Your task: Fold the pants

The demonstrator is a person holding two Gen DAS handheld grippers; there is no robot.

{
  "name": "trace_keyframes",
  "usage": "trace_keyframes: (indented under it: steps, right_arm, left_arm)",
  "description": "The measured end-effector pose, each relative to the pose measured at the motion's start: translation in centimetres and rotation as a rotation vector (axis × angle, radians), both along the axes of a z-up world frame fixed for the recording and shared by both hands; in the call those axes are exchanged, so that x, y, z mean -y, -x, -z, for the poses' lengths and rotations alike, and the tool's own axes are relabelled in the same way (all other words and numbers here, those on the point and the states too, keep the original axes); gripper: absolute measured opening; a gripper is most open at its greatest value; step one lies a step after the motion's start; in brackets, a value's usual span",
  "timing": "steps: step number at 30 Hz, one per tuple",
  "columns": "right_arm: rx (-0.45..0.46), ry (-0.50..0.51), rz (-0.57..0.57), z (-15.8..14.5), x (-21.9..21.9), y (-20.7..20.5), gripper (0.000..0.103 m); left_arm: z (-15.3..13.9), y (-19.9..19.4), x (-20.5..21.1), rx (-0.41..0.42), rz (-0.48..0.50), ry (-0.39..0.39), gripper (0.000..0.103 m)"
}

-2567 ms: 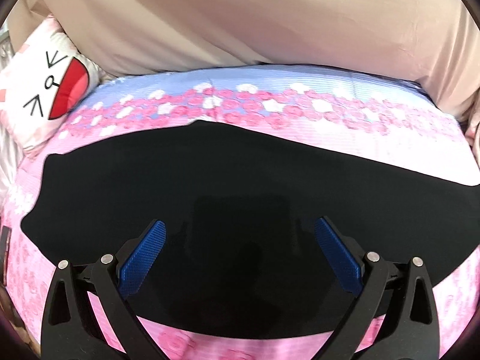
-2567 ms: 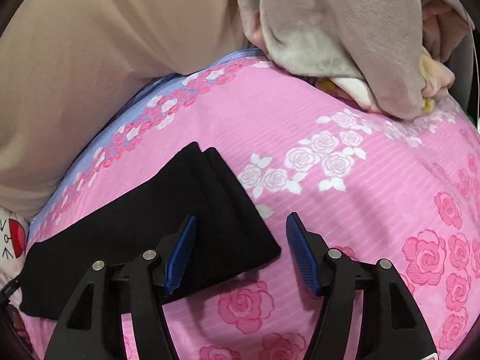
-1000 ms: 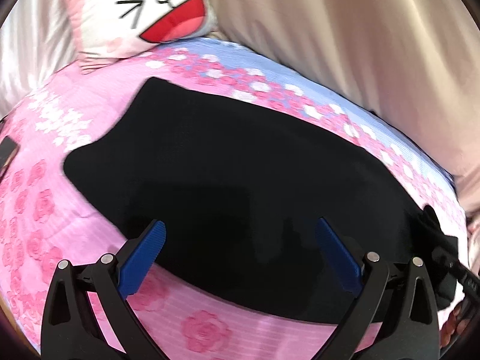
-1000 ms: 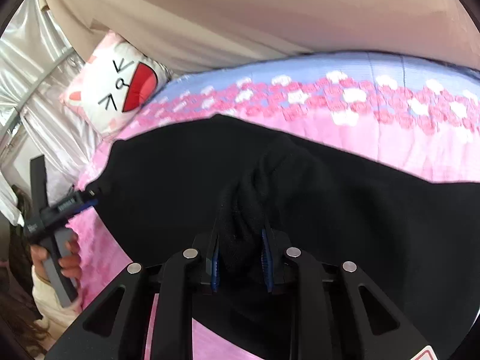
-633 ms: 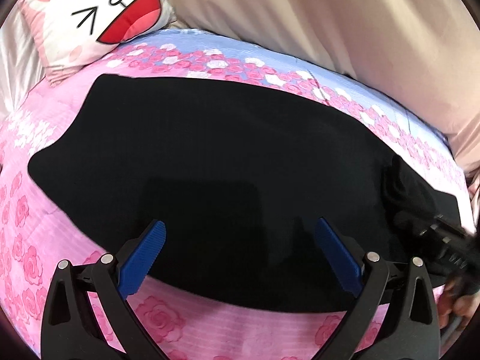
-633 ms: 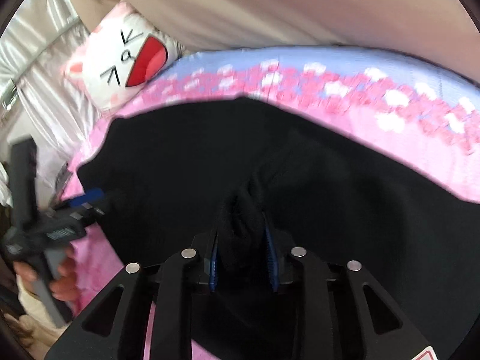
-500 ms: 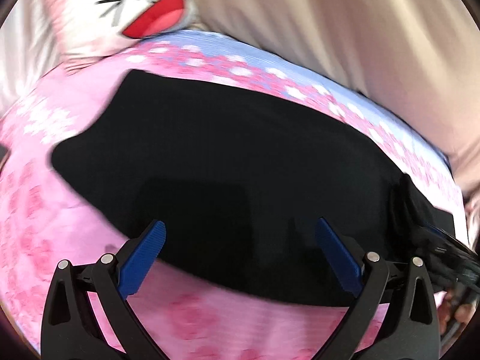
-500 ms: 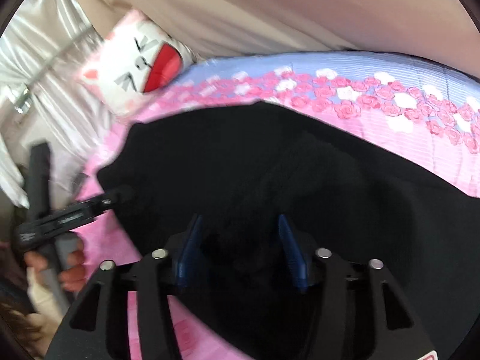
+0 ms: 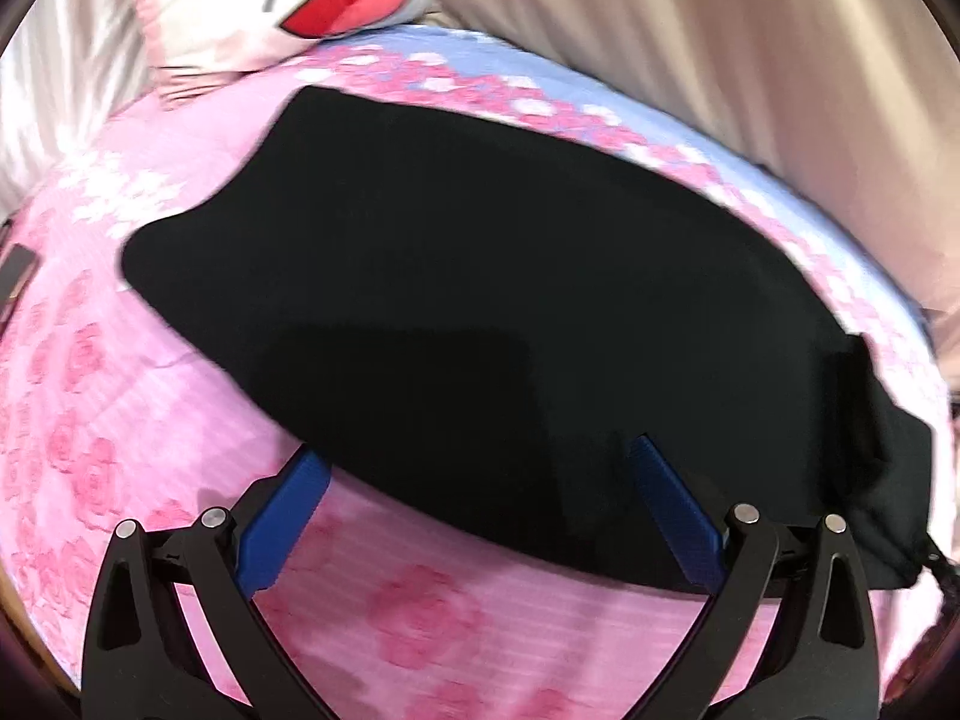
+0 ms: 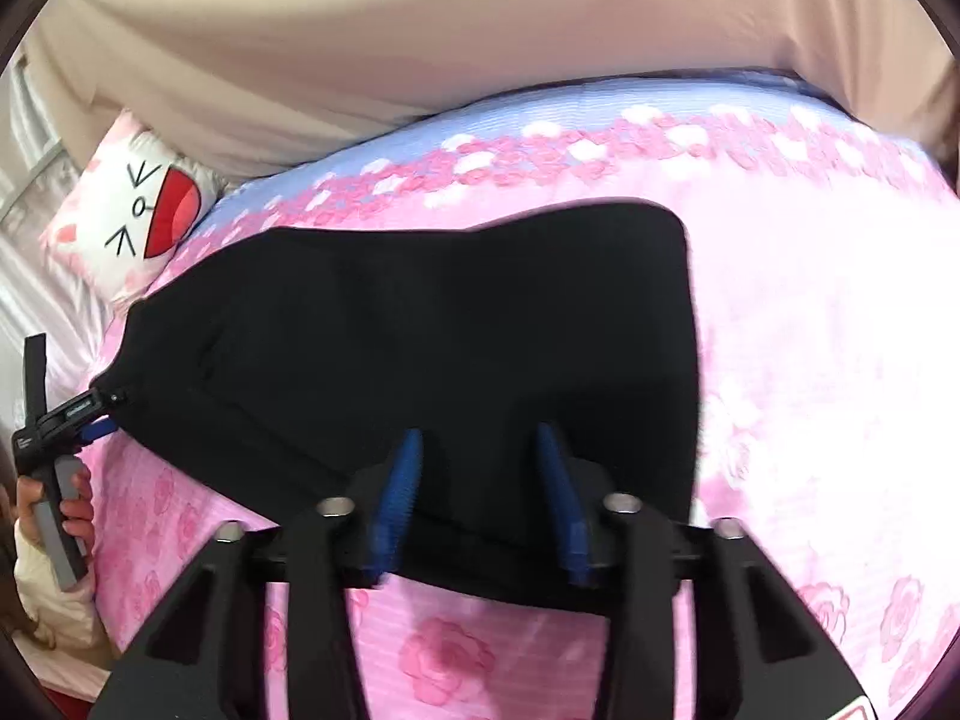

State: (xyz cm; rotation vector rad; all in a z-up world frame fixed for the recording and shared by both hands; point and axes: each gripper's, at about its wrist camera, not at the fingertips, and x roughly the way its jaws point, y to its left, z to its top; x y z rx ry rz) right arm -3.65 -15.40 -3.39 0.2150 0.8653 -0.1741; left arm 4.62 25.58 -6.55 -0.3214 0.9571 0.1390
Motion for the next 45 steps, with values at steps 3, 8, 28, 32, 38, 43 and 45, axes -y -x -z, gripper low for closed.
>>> trace_keyframes:
  steps: [3,8,28,32,38,43,45]
  right_arm:
    - [0.074,-0.037,-0.023,-1.5,-0.4,0.6,0.041]
    - [0.088,-0.106,-0.059,-1.0,-1.0,-0.8,0.041]
    - [0.132,-0.025,-0.091,-1.6,-0.3,-2.1,0.056]
    - [0.075,0.043,-0.058,-0.1,-0.3,-3.3,0.052]
    - [0.135,0.043,0.048,-2.4,1.1,0.3,0.063]
    - [0.056,-0.132,0.132,0.4,4.7,1.8,0.065]
    - [0.075,-0.188,0.128,1.3,5.0,1.8,0.071]
  left_arm:
    - [-2.2,-0.2,2.3,0.065,0.063,0.072,0.098]
    - [-4.6,-2.5,10.6,0.116,0.286,0.157,0.098]
    - [-3.9,1.0,12.4,0.198,0.271,-0.089,0.086]
    - [-4.8,1.4,3.4,0.170,0.006,-0.075,0.087]
    - [-1.3,2.7,-9.5,0.058,-0.356,-0.041,0.087]
    - [-0.2,3.3,-11.1,0.060,-0.390,0.039,0.087]
    - [0.2,3.1,-10.7,0.052,-0.383,0.046,0.087]
